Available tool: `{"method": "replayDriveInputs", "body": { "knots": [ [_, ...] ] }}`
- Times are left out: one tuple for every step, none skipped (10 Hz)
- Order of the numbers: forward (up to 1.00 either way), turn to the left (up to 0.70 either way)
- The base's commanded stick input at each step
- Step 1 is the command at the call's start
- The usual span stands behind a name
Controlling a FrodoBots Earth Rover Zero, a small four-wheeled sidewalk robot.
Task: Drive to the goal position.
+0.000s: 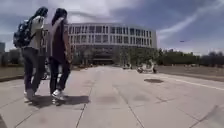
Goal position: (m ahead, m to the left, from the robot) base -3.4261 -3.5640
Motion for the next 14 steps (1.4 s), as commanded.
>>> {"method": "replayDriveInputs", "body": {
  "knots": [
    [0.6, 0.0],
    [0.59, 0.0],
    [0.58, 0.02],
    [0.57, 0.06],
    [0.56, 0.1],
    [0.56, 0.14],
    [0.58, 0.02],
    [0.58, 0.01],
    [0.58, 0.0],
    [0.59, 0.0],
    [0.6, 0.0],
    [0.6, 0.0],
    [0.6, 0.0],
    [0.6, 0.02]
  ]
}}
